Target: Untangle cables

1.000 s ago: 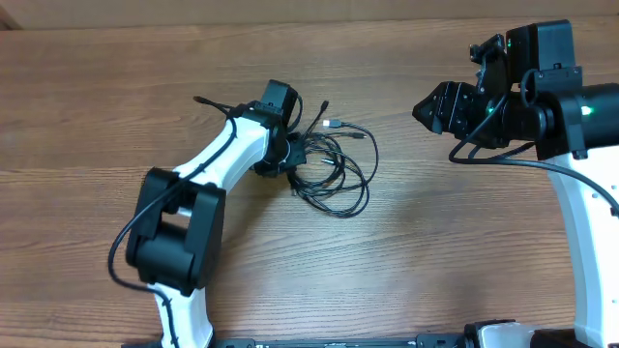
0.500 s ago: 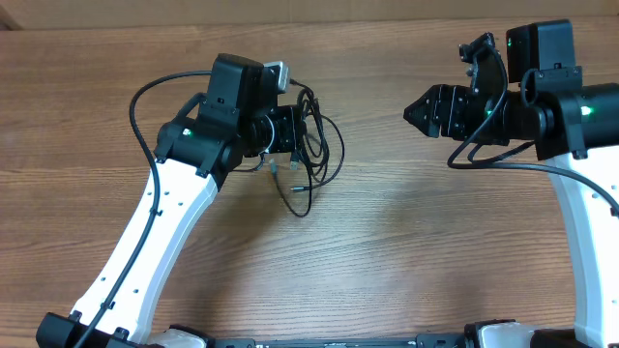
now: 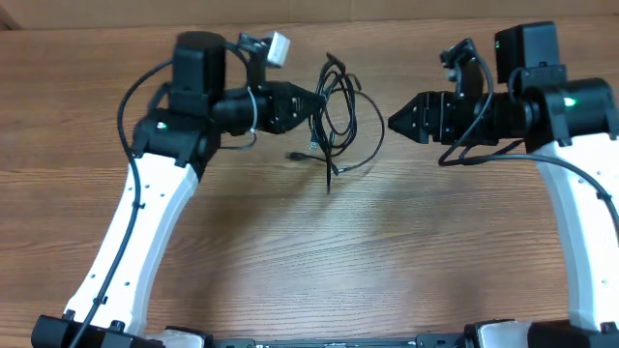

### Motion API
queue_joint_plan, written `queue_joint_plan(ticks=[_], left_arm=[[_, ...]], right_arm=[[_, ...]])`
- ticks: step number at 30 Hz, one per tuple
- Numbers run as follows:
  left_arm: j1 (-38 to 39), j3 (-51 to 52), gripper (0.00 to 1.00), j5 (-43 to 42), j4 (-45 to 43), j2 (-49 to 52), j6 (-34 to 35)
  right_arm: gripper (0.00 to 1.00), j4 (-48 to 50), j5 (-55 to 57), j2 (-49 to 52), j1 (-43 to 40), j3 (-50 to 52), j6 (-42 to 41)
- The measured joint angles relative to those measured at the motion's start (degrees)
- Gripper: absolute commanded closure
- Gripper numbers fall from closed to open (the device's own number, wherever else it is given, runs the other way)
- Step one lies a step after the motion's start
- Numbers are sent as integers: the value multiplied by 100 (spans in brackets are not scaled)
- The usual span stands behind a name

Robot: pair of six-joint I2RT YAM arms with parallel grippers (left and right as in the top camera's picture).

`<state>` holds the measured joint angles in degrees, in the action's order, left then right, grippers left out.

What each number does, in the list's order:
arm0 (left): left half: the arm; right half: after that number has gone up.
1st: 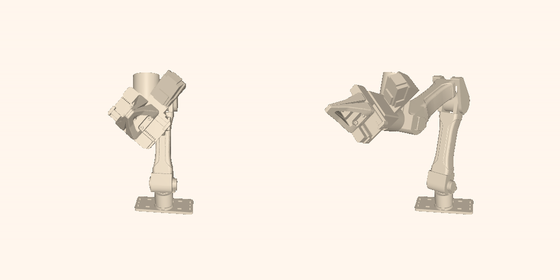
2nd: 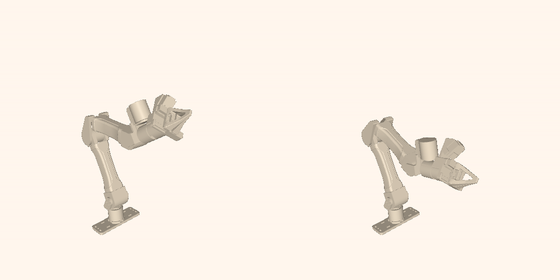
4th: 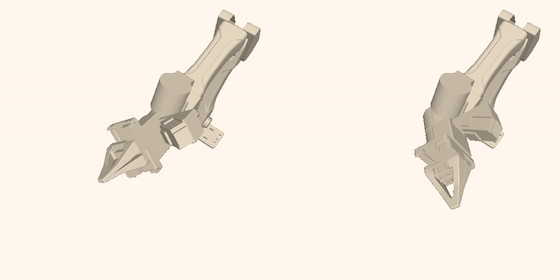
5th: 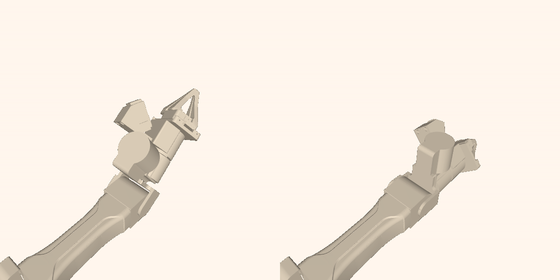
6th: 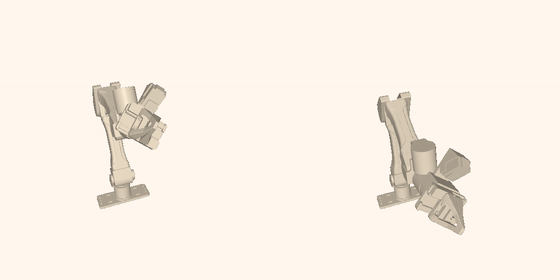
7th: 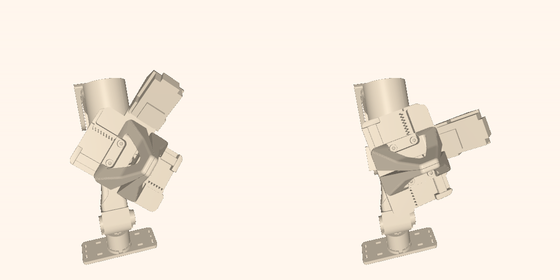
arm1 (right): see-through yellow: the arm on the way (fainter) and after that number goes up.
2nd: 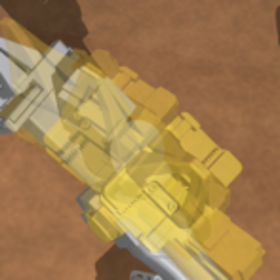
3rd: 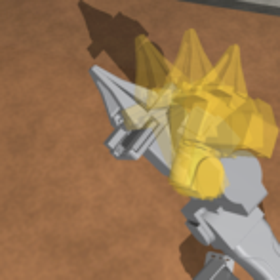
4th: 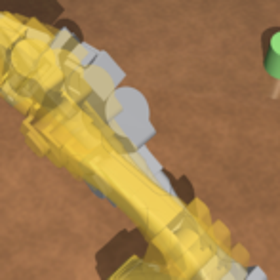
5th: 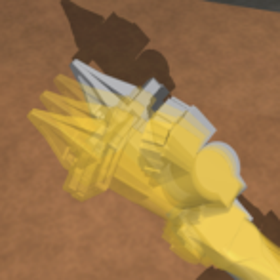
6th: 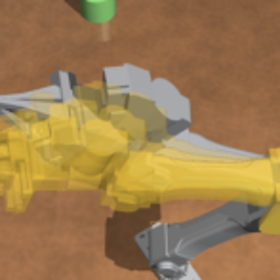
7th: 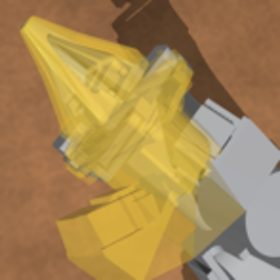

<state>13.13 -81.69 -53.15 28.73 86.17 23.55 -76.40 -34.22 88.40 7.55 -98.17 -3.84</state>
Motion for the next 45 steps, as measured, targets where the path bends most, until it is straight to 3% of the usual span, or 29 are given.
queue_joint_plan(ticks=[8, 14, 18, 24, 31, 38, 45], left_arm=[[-111, 0, 96, -1080, -280, 0, 96], [-111, 7, 96, -1650, -1515, 0, 702], [-111, 26, 96, -2063, -2782, 7, 1530], [-120, 59, 96, -2527, -4822, 11, 3032], [-636, 105, 96, -2903, -7501, 103, 5136], [-1823, 109, 96, -3167, -8467, 138, 6913], [-2643, 107, 96, -3383, -8839, 138, 7661]], right_arm=[[32, 616, -299, 192, 625, 48, 210], [36, 977, 101, 271, 1060, 48, -293], [42, 1152, 319, 573, 1130, 48, -734], [43, 1233, 929, 1178, 1126, 48, -1696], [42, 1235, 1113, 1453, 1121, 48, -2037], [40, 1073, 1526, 1464, 1123, 46, -2090], [38, 903, 2225, 1550, 1102, 48, -2146]])
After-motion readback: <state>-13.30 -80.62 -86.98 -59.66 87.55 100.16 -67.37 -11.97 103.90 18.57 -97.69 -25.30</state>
